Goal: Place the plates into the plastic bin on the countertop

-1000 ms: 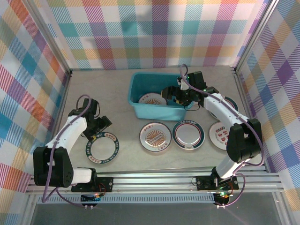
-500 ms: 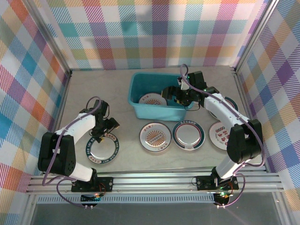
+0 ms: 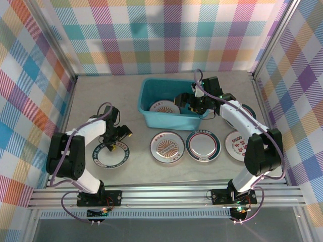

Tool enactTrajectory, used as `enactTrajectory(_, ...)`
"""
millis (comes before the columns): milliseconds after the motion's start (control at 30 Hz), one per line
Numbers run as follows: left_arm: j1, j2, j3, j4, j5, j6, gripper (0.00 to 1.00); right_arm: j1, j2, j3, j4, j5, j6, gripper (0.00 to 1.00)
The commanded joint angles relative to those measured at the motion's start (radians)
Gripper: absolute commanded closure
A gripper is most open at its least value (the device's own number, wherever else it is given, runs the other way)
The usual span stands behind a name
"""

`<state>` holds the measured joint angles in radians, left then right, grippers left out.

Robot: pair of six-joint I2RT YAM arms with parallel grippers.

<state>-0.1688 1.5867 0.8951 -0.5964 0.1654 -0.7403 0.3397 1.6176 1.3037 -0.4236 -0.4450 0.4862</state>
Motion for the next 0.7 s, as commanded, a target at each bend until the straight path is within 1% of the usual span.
enactTrajectory(0,-0.005,0.039,-0.007,0.066,0.05,0.022,0.08,-0.004,-0.022,0.025,-0.05,0.013,0.008,0.01)
enactTrajectory(133,-0.005,0.026,-0.011,0.097,0.056,0.023,0.08,-0.004,-0.015,0.028,-0.047,0.019,0.01,0.01)
enactTrajectory(267,-0.005,0.066,0.006,0.136,0.092,0.021,0.08,-0.005,0.006,0.039,-0.043,0.009,0.014,0.01)
enactTrajectory(667,-0.006,0.167,0.113,0.162,0.113,0.047,0.08,-0.005,0.012,0.066,-0.06,0.025,0.005,0.01)
